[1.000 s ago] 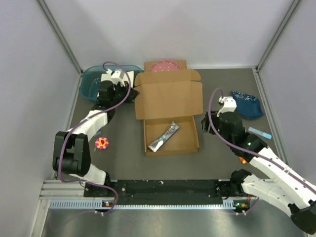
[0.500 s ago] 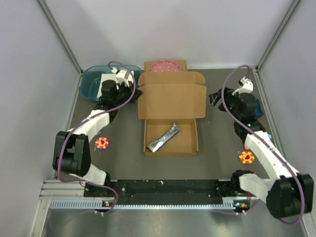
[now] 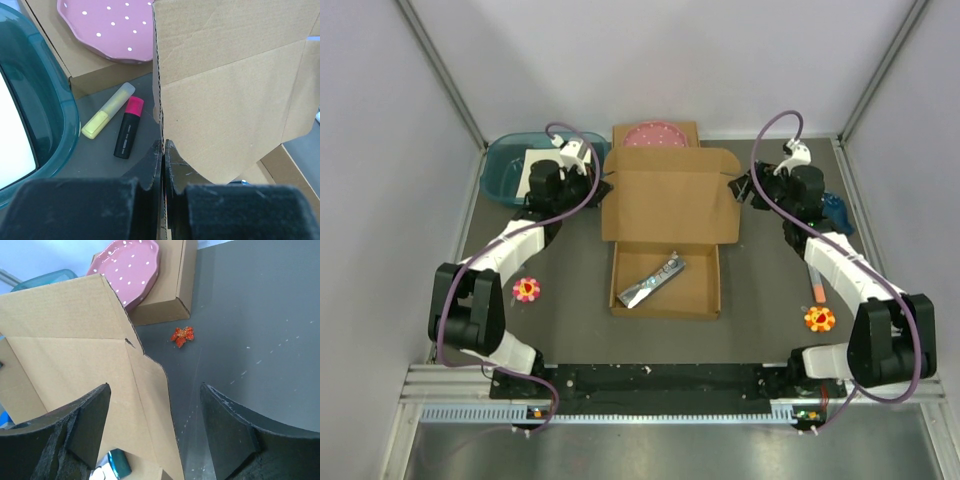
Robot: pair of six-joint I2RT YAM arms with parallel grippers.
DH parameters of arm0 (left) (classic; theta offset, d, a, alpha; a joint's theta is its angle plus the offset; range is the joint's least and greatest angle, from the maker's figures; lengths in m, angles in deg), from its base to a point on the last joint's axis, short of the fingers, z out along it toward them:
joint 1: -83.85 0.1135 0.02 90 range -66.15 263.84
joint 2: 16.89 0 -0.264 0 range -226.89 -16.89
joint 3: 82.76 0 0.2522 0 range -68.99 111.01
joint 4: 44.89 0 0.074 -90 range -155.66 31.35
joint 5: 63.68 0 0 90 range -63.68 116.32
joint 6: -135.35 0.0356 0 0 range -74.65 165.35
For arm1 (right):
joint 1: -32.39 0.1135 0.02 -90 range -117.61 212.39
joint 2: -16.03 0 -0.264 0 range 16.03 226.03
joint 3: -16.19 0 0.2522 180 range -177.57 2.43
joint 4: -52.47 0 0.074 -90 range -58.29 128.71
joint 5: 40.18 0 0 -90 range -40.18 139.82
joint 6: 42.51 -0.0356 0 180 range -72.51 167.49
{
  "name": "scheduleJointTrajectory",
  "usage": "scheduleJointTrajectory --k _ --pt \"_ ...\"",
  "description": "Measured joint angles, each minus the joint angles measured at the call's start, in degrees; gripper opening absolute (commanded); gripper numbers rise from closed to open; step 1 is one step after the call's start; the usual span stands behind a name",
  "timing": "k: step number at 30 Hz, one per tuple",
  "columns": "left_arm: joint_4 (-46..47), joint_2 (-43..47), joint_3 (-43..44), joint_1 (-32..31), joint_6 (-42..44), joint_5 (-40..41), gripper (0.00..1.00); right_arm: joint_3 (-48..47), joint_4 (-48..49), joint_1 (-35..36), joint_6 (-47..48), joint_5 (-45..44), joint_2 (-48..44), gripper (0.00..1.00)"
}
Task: Fold the paper box
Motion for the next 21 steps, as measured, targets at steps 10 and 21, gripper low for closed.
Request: scheduleJointTrajectory --k 10,21 --pt "-0.44 0.0 0.28 -0.04 0.0 0.22 0.0 -1.99 0.37 -0.13 0.48 2.14 5.57 0.56" --pt "-0.42 0.0 0.28 -0.61 -0.07 0.83 0.0 -3.34 0.9 -0.13 0.24 3.96 6.71 0.35"
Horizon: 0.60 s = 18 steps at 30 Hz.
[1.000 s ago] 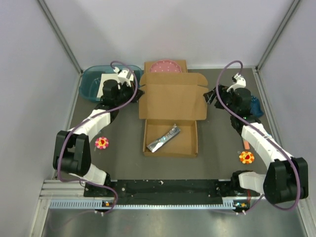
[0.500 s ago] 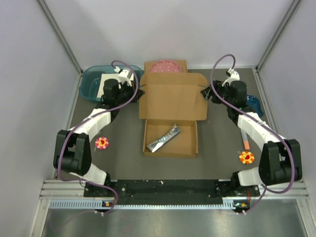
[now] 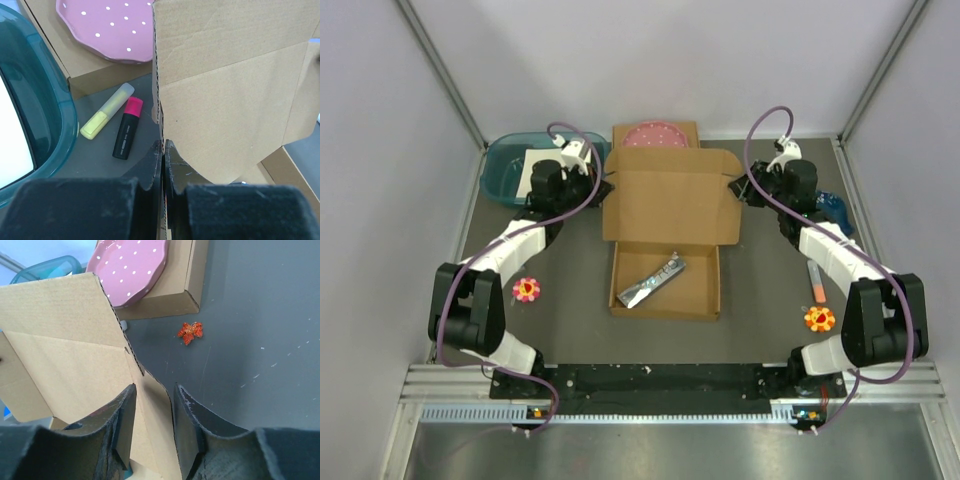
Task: Fold the paper box
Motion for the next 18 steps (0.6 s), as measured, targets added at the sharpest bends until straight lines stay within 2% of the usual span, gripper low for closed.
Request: scheduleJointTrajectory --k 8,14,18 --pt "0.04 0.39 -0.02 -1.36 0.02 1.4 0.0 0.0 -0.24 1.18 0.0 0.24 0.0 0.26" --pt "0.24 2.51 -1.55 -2.64 0.02 3.72 0.0 -0.02 -1.81 3.74 0.07 -1.14 -0.24 0.15" --pt "0.74 4.7 -3.56 -3.74 -0.37 6.21 0.0 0.0 -3.72 4.94 -0.59 -3.19 -1.05 0.04"
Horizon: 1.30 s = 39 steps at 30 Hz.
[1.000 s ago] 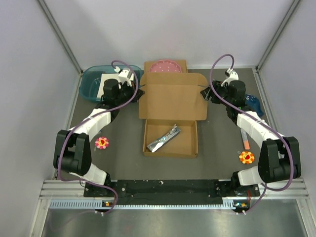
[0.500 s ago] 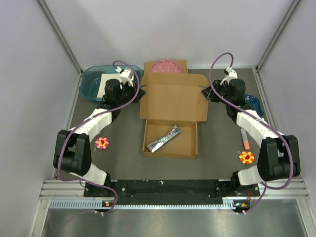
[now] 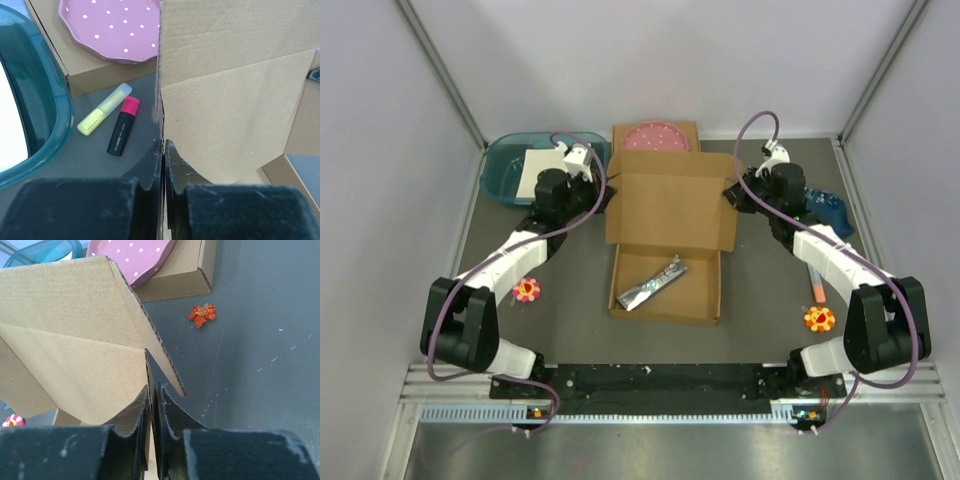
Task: Fold the paper box
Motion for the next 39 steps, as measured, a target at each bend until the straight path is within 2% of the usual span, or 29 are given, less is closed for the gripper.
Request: scheduleJointTrajectory --k 2,3,9,15,26,39 --pt "0.2 1.01 -0.92 -0.63 -0.59 1.44 0.0 0.0 -1.11 0.39 -0.42 -1.33 -0.63 0.06" --pt "0.35 1.53 -1.49 -1.03 -0.79 2.21 0.0 0.0 -1.86 0.39 -0.59 -1.97 -0.94 0.13" --pt "1.11 4.81 -5.31 -2.4 -2.43 5.84 0.0 0.02 -5.81 0.72 -1.7 -4.59 -3.41 0.32" --pt "0.72 5.25 -5.6 -2.49 -2.71 7.63 0.0 0.04 -7.37 0.72 -1.64 -6.82 -7.23 0.38" --pt "0.26 5.51 -5.6 -2.49 -3.06 8.24 0.0 -0.48 -9.88 0.74 -0.68 -6.21 -6.93 0.34" --pt "-0.63 5.03 -4.59 -3.26 -3.04 8.66 0.0 -0.72 -10.12 0.81 -1.22 -4.85 -5.84 0.1"
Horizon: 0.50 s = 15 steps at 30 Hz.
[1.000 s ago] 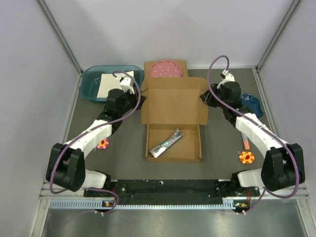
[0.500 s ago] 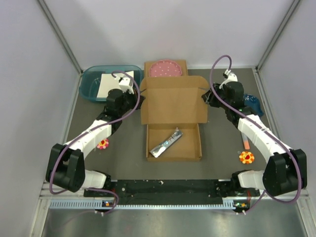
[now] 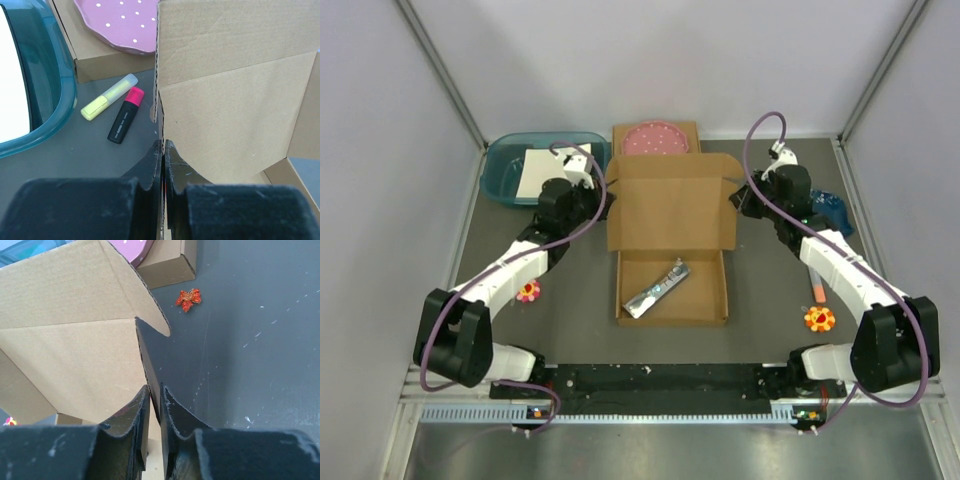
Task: Fold the paper box
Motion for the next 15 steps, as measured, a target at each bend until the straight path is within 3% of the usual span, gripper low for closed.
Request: scheduleJointTrajectory --k 9,15 --pt "-0.46 -0.28 0.98 -6.01 -0.24 9.79 0.0 1.53 0.52 1.92 -2.64 -3.89 -1.64 0.0" --pt "-0.81 -0.35 1.2 -10.25 -1.14 18.27 0.0 3.61 0.81 3.5 -3.91 -7.63 -4.26 0.0"
